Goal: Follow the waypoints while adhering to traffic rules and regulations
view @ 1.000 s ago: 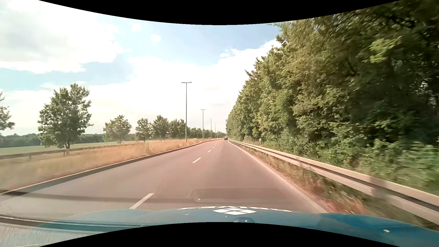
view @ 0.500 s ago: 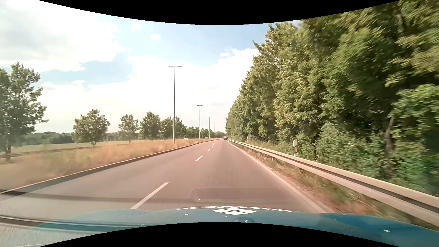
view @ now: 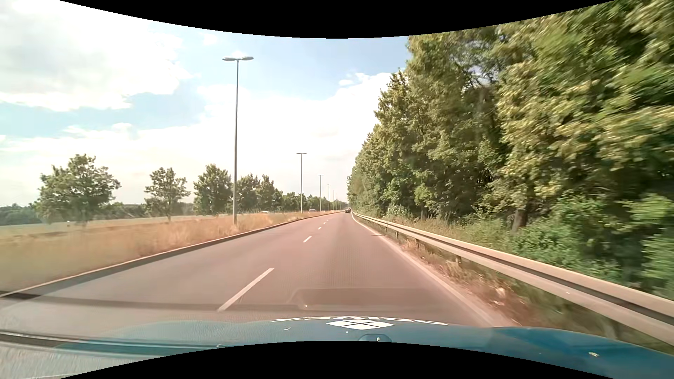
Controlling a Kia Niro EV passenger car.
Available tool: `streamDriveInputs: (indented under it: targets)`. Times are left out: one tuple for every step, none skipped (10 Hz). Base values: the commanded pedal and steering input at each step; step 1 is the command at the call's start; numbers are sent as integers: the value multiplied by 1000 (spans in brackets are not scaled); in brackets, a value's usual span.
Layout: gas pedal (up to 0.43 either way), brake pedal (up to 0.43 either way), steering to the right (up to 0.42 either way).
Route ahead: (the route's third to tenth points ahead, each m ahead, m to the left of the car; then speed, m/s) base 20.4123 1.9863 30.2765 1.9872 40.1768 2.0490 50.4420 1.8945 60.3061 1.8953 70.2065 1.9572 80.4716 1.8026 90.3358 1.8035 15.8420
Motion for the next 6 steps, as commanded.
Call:
streamDriveInputs:
  targets:
    - [197, 0, -6]
    - [197, 0, -6]
    - [197, 0, -6]
    - [197, 0, -6]
    - [197, 0, -6]
    - [197, 0, -6]
